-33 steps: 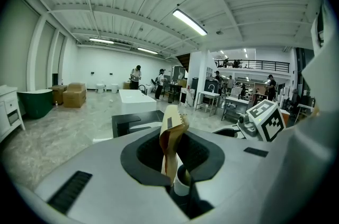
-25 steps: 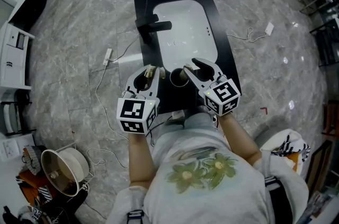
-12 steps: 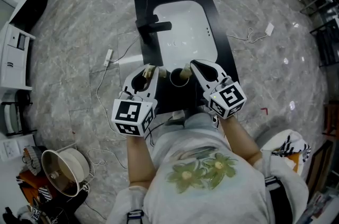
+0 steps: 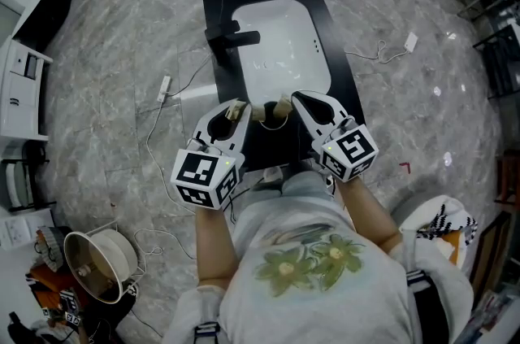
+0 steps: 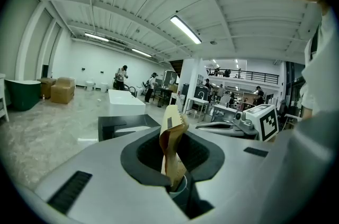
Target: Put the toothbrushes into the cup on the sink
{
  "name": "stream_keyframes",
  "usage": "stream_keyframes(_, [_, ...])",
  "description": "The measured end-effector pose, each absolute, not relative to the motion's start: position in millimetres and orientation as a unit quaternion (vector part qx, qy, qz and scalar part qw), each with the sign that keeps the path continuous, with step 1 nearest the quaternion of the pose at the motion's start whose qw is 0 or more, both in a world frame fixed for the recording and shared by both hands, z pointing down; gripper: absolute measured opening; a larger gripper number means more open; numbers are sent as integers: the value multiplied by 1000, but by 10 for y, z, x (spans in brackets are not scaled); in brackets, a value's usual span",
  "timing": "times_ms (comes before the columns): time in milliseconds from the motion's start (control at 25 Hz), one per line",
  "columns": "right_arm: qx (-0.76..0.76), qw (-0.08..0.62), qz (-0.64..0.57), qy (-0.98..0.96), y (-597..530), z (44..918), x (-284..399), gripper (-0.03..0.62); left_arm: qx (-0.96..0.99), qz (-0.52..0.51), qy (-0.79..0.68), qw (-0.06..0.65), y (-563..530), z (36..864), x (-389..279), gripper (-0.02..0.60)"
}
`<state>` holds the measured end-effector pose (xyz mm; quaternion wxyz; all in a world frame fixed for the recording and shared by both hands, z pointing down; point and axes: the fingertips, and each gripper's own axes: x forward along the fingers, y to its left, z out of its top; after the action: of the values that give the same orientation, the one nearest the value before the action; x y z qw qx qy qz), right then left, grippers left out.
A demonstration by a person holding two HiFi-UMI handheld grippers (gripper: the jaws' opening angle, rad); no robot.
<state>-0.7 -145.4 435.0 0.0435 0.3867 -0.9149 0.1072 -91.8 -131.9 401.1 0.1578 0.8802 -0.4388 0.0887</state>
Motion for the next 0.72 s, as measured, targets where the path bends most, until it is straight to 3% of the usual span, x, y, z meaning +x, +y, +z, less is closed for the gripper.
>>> stream_keyframes(720, [393, 49, 107, -912, -1425, 4382, 47, 44, 875, 105, -436, 180, -1373, 4300, -796, 60])
